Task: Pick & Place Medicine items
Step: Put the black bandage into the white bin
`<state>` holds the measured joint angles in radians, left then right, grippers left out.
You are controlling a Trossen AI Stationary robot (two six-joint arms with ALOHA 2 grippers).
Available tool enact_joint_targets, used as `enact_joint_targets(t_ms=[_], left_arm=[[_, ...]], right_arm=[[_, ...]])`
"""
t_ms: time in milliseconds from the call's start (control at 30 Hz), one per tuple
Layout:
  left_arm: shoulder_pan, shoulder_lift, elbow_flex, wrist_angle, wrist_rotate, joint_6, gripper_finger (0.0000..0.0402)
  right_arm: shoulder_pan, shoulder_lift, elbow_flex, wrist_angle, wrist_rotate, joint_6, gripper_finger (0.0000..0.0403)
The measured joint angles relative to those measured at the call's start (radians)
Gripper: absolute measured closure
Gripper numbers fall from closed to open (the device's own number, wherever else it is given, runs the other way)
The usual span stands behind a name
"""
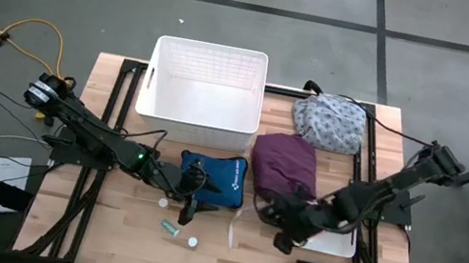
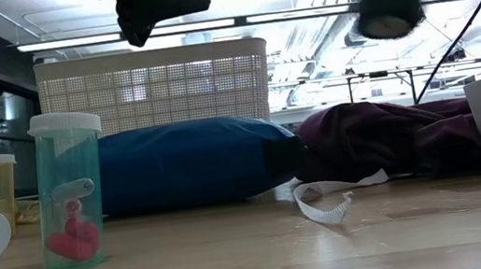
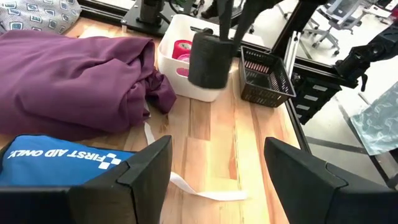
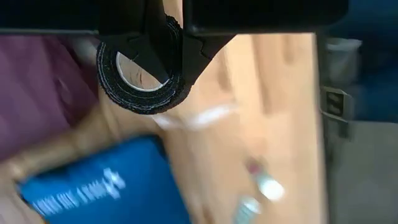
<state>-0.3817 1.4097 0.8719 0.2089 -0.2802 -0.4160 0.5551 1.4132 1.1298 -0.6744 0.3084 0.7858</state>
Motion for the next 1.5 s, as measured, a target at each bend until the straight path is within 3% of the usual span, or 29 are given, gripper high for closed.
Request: enact_joint_targets(t_ms=[400, 800, 1067, 1500], left_arm=[[0.000, 0.000, 0.000, -0.003, 0.000, -0.001, 0.0154], [0.000, 0.000, 0.000, -0.007, -0.001, -0.001, 0.0154], [0.000, 0.000, 0.000, -0.007, -0.001, 0.004, 0.0154], [0.000, 0.000, 0.000, -0.007, 0.000, 0.005, 0.0154]], right_arm=[[0.269, -0.067, -0.001, -0.312, 0.059, 0.563, 0.0394], [0.470, -0.067, -0.001, -0.530, 0.065, 0.970, 0.0394], [0.480, -0.038, -0.041, -0.530, 0.064, 1.062, 0.0394], [0.478, 0.020, -0.245, -0.276, 0.052, 1.082, 0.0394]])
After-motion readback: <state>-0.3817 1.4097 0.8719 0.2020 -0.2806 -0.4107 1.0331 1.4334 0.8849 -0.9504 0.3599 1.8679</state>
